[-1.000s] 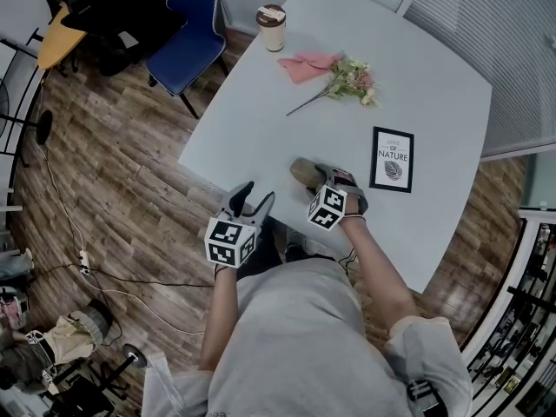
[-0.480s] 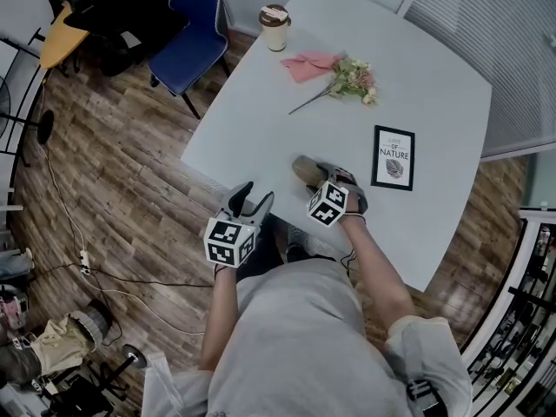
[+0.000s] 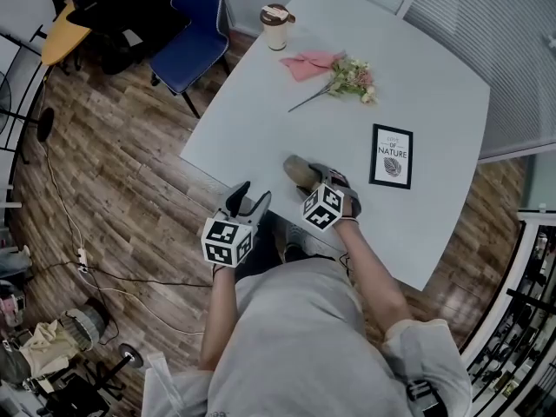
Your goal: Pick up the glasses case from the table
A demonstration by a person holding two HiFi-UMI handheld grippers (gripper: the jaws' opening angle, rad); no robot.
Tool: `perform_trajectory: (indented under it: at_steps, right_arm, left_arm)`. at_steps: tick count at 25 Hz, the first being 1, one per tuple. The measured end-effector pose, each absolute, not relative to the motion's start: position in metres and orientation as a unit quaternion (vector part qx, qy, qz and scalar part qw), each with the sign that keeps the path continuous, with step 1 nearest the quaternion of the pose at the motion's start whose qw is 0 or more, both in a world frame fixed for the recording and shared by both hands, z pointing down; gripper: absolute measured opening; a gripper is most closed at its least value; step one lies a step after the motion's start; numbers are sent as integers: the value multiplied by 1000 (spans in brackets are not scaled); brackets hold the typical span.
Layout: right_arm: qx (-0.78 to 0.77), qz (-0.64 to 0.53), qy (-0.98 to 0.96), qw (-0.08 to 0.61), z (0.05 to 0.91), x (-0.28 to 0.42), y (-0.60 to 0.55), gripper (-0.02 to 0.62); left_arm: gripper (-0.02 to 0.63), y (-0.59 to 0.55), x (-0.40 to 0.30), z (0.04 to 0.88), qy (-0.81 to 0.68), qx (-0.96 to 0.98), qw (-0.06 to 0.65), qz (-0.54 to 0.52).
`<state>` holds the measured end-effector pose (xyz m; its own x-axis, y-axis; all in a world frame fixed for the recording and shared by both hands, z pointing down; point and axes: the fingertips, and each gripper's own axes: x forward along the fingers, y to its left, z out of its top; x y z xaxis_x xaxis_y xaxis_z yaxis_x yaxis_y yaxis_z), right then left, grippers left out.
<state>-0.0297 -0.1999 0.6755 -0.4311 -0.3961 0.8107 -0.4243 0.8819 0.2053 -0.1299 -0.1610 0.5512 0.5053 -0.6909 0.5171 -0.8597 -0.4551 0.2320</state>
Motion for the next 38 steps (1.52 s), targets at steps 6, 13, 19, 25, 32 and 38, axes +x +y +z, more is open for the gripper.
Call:
perform_trajectory:
  at_steps: [6, 13, 19, 25, 32, 38]
  right_arm:
    - [272, 27, -859, 432, 646, -33, -201, 278]
    - [302, 50, -872, 382, 610, -32, -200, 278]
    - [344, 93, -883, 305, 576, -27, -203, 278]
    - [379, 147, -883, 236, 553, -18, -200, 278]
    - [413, 168, -880, 167, 527, -9, -201, 278]
    - [438, 218, -870, 67, 516, 11, -194, 278]
  left_arm:
    - [221, -161, -130, 551, -469, 833, 237, 173]
    - [221, -160, -127, 551, -468, 835, 234, 168]
    - [221, -164, -127, 549, -469, 837, 231, 161]
    - [221, -162, -125, 546, -463, 841, 229, 160]
    - [221, -164, -122, 538, -461, 846, 225, 148]
    - [221, -162, -121, 534, -463, 847, 223, 138]
